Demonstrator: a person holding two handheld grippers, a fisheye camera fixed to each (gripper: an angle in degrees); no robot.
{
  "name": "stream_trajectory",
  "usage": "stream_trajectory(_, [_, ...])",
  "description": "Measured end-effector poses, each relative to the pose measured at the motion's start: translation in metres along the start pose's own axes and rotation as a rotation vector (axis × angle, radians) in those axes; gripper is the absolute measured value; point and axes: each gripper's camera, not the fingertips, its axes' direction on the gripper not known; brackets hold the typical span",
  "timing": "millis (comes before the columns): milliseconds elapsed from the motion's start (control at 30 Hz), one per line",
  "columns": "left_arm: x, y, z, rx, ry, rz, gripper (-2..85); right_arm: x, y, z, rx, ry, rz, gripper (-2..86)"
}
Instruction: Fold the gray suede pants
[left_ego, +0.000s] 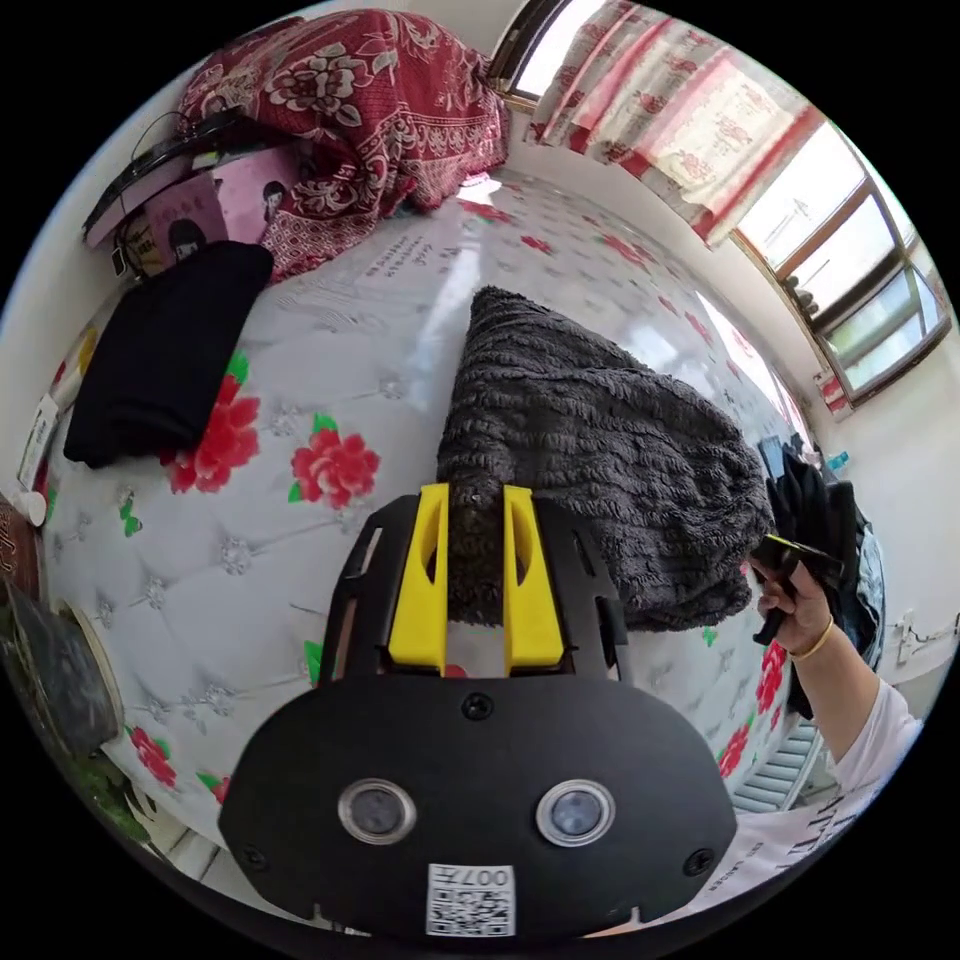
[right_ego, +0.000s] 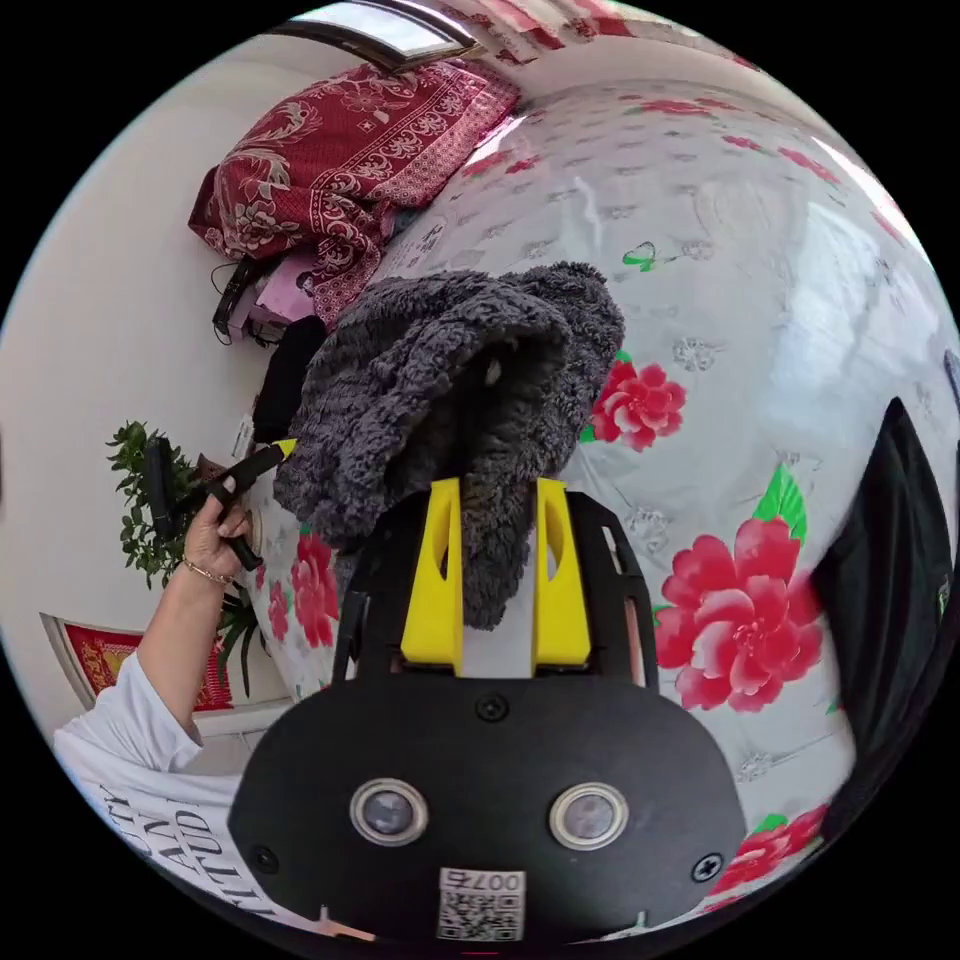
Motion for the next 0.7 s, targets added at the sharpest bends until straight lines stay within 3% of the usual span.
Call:
stream_trajectory(167, [-0.006,0.024,-0.019,0.109,-0.073,-0.004,6.3,-0.024,0.006,-0.005,0.034,0.175,-0.152,6.4])
stream_trajectory(367, [0.033,0.186,-0.014,-0.037,-0.134,0.078,5.6,-0.008,0.193,0.009,-0.197,0.483,-0.307,4.6])
stream_trajectory(400, [0.044,0.212,-0.014,-0.076,-0.133,0.081,5.3,-0.005,0.229,0.014,-0.255,0.494,-0.297,4.1])
stream_trajectory(500, [0.069,0.240,-0.014,-0.126,-0.059,0.105,5.8,-0.017,0.292,0.013,-0.193,0.470,-0.336,4.0])
stream_trajectory(700, [0.093,0.162,-0.001,-0.034,0.026,0.147,7.0,0.002,0.278,-0.016,-0.051,0.291,-0.104,5.5])
